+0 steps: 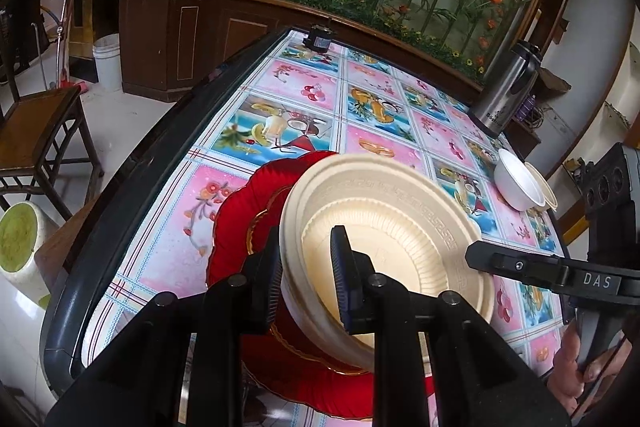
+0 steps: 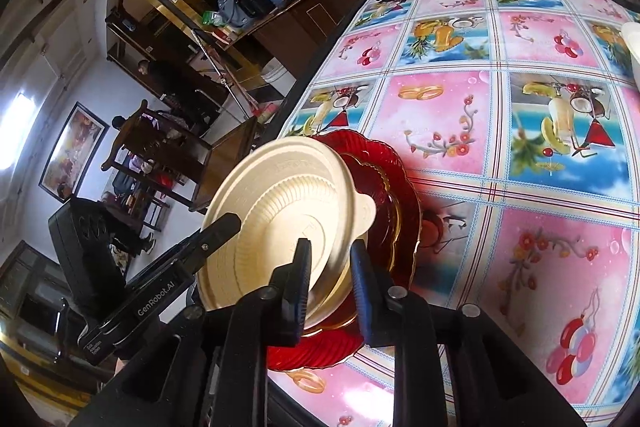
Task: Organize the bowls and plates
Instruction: 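Lower the beige bowl onto the white plate and open the right tool, then move the right tool to the white foam bowl and grasp its rim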
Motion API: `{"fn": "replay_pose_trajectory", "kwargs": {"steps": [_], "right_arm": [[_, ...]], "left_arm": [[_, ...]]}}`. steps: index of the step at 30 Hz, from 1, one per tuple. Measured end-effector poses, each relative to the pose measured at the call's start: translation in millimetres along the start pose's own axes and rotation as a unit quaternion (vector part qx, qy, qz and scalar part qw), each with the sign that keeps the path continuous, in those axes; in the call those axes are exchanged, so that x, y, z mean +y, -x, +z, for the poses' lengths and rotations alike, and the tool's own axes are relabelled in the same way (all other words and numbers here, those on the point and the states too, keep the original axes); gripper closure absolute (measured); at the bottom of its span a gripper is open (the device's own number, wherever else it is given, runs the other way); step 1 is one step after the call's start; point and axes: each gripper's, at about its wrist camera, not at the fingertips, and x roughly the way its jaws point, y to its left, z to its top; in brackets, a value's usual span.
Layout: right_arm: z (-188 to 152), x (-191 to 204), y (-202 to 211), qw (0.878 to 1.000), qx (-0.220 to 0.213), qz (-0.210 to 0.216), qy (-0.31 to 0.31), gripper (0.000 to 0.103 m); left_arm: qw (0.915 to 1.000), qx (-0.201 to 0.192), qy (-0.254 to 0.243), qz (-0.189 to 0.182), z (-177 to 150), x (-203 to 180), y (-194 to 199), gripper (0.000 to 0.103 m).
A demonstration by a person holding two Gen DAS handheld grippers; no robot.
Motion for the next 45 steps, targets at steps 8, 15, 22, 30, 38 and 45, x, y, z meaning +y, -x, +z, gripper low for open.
{"fn": "replay_pose_trajectory", "kwargs": {"steps": [8, 15, 22, 30, 38, 45], "right_arm": [[-2.5, 0.3, 7.9, 1.0, -0.004, 0.008, 0.009, 0.076], [-4.7, -5.5, 20.6, 1.0, -0.018, 0.015, 0.004, 0.076], [-2.3, -17.6, 42.3, 0.999, -0.043, 0.019, -0.005, 0.076], [-5.2, -32.3, 58.7, 0.998, -0.061, 0.028, -0.014, 0.075], [-6.0, -58.2, 77.3, 0.995, -0.084, 0.03, -0.035, 0.074], [-5.9, -91.8, 98.7, 0.992, -0.109, 0.02, -0.065, 0.074]], "left_arm": [[0.9996, -0.02, 0.008, 0.02, 2.7, 1.5, 10.8, 0.054], [0.9989, -0.037, 0.013, 0.025, 7.9, 0.6, 22.5, 0.054], [0.9986, -0.046, 0.002, 0.025, 8.7, -9.9, 30.0, 0.054], [0.9984, -0.049, -0.011, 0.027, 7.0, -24.3, 34.7, 0.054], [0.9981, -0.044, -0.039, 0.02, 4.1, -53.0, 35.0, 0.053], [0.9958, -0.037, -0.083, 0.002, -0.9, -95.6, 30.9, 0.053]]}}
